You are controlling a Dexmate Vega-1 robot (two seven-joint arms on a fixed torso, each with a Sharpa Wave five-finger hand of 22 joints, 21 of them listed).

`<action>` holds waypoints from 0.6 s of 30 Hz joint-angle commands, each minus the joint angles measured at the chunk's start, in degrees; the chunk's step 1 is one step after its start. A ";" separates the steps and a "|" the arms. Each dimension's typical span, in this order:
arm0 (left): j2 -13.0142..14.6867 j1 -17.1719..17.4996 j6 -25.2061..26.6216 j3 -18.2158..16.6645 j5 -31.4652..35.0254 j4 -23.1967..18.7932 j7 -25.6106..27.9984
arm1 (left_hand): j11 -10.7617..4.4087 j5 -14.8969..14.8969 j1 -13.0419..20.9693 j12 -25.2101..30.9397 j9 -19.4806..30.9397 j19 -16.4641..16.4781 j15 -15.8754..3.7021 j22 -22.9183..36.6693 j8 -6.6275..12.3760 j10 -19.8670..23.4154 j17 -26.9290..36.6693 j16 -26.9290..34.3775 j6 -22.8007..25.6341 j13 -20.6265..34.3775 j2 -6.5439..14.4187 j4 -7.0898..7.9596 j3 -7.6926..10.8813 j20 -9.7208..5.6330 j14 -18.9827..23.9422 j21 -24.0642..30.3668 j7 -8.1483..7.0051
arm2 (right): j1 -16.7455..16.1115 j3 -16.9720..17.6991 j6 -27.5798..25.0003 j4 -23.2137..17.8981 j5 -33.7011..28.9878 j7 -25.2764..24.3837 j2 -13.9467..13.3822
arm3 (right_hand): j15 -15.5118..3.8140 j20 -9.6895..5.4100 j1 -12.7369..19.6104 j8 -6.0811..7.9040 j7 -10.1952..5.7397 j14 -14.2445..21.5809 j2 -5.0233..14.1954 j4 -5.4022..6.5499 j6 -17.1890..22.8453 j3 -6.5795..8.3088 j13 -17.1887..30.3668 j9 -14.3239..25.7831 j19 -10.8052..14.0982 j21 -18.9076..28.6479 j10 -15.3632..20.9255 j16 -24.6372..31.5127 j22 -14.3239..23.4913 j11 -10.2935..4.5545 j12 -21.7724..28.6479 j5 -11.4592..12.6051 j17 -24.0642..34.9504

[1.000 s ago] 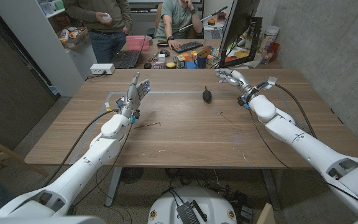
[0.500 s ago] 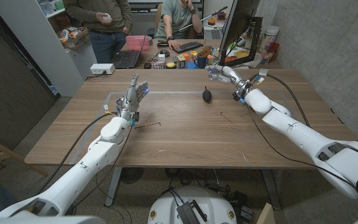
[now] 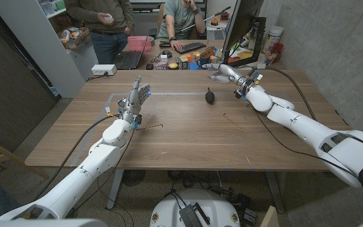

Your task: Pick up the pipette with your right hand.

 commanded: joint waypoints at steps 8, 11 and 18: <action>0.81 1.18 2.16 -0.45 0.61 -2.62 2.47 | -0.07 0.43 0.52 0.12 0.20 0.22 -0.06 0.18 0.16 0.62 0.28 0.20 0.39 0.32 -0.07 -0.40 -0.08 0.26 0.49 0.05 0.17 | 7.54 -8.62 -4.83 -1.23 -21.55 -9.01 -4.86 | 0.56 -0.07 -1.47 -0.49 -0.95 -0.91 -3.14 1.51 -7.80 -0.19 0.48 0.49 1.82 -1.37 -4.05 0.27 0.07 0.43 -0.29 -3.04 0.46; 0.69 0.96 2.48 -0.29 0.77 -2.56 2.68 | -0.10 0.44 0.53 0.11 0.20 0.27 -0.09 0.18 0.16 0.63 0.28 0.19 0.42 0.32 -0.06 -0.41 -0.11 0.21 0.47 0.07 0.16 | 8.58 -9.92 -6.00 -1.99 -24.36 -9.22 -5.75 | 0.68 0.00 -1.62 -0.29 -1.01 -1.76 -3.45 1.52 -8.50 -0.18 0.52 0.53 2.00 -1.59 -5.29 0.05 0.06 0.43 -0.54 -3.41 0.48; 0.02 0.47 1.86 -0.07 0.58 -1.34 2.14 | -0.22 0.46 0.53 0.11 0.20 0.24 -0.07 0.18 0.14 0.63 0.28 0.20 0.43 0.32 -0.03 -0.41 -0.17 0.22 0.51 0.06 0.16 | 9.10 -11.03 -6.82 -3.06 -24.83 -6.98 -6.73 | 0.84 0.61 -1.33 0.42 -0.68 -2.05 -3.66 1.31 -7.71 0.10 0.58 0.58 2.55 -1.76 -5.85 0.11 0.05 1.00 -0.41 -3.82 0.49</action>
